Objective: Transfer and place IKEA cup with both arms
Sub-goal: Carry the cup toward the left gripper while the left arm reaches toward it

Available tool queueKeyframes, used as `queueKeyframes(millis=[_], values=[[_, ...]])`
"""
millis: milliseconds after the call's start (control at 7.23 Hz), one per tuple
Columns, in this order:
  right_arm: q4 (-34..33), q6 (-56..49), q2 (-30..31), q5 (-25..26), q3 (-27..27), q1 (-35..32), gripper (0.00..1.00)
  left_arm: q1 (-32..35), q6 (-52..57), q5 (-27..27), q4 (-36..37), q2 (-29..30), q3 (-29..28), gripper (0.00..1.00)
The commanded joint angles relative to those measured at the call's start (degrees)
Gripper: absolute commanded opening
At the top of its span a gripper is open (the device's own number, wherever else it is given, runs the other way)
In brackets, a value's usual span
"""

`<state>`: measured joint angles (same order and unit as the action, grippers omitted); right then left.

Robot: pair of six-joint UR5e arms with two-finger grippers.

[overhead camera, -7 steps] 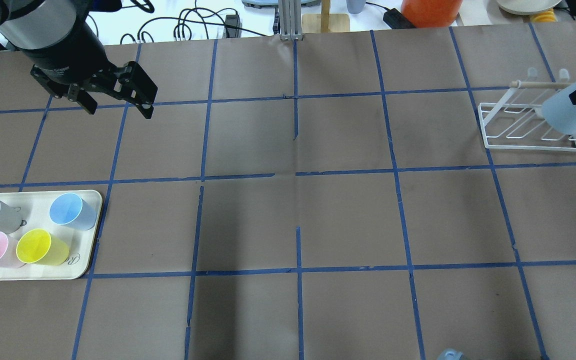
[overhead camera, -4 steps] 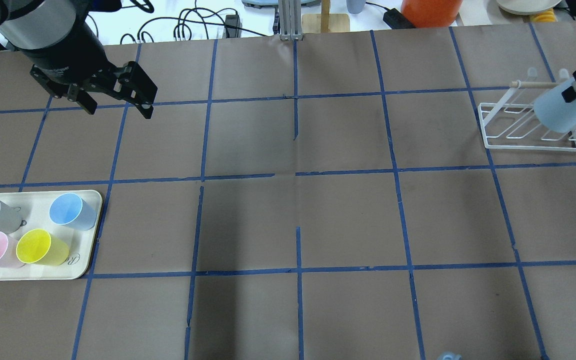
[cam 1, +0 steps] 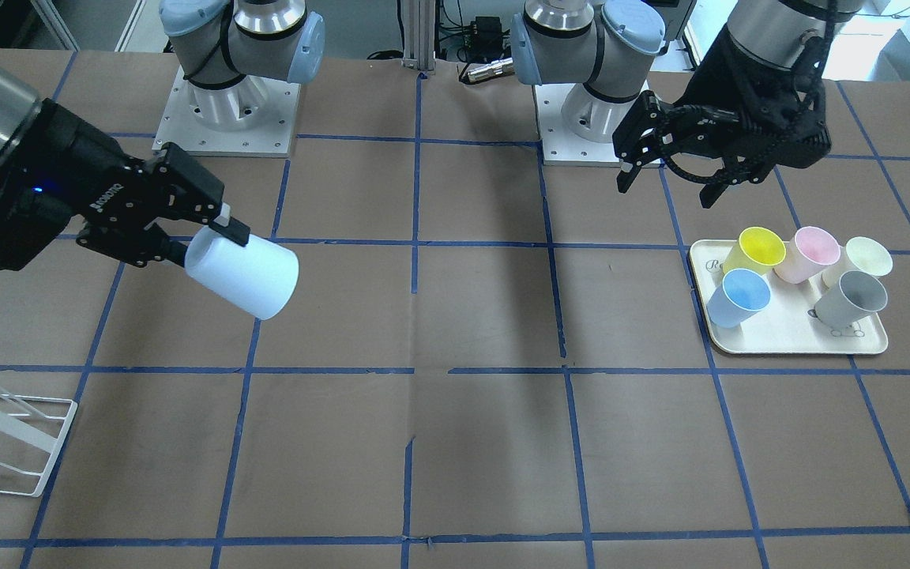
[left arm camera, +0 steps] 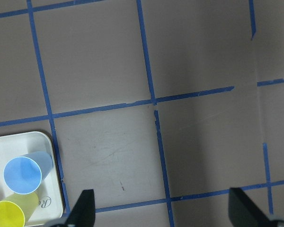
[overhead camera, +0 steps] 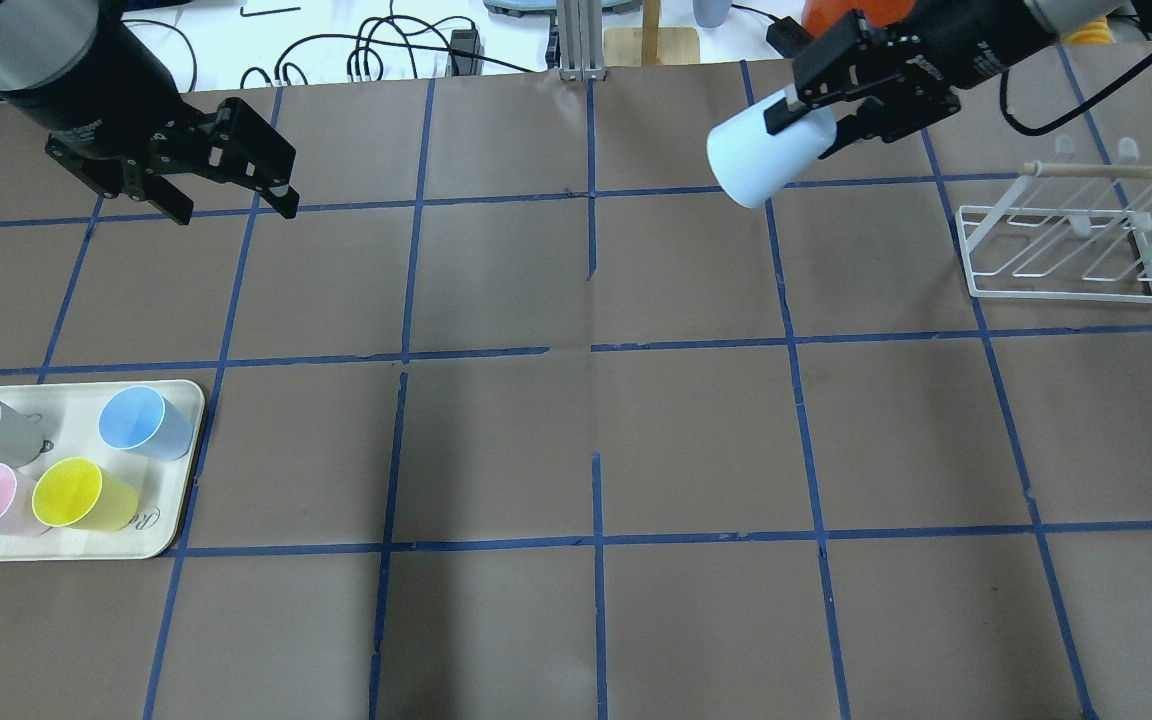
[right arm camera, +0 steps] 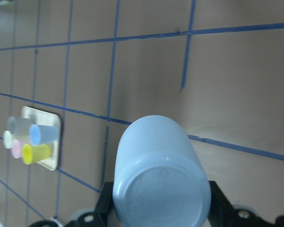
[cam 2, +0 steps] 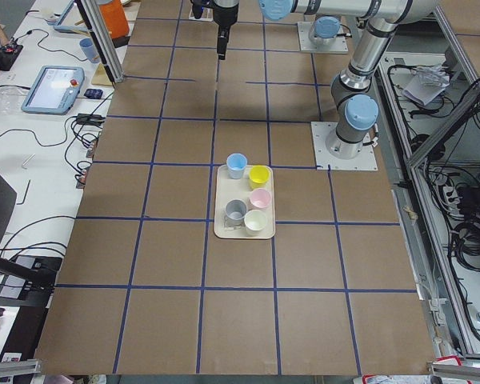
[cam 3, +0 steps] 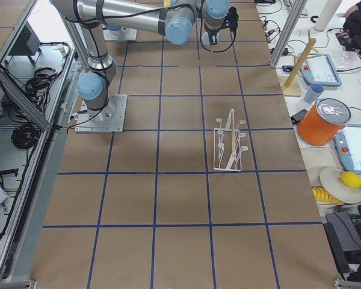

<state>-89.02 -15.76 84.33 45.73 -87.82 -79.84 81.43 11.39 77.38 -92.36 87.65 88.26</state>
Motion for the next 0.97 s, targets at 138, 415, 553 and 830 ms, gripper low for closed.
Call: queueKeyframes(millis=[138, 415, 553, 830], values=[[0.07, 17.89, -0.14, -20.78, -2.69, -5.57, 0.15, -7.67, 5.72, -25.27, -1.95, -2.74, 8.3, 1.0], [-0.02, 24.0, -0.14, -28.74, -4.98, -8.56, 0.11, -8.74, 10.65, -50.28, -0.12, -5.11, 16.91, 1.0], [-0.02, 27.59, -0.14, -31.64, -5.95, -8.92, 0.09, -8.74, 11.97, -57.7, 3.72, -6.43, 18.34, 1.0], [0.07, 28.95, 0.04, -34.22, -7.45, -9.01, 0.09, -8.57, 11.99, -70.11, 5.69, -8.45, 18.53, 1.0]])
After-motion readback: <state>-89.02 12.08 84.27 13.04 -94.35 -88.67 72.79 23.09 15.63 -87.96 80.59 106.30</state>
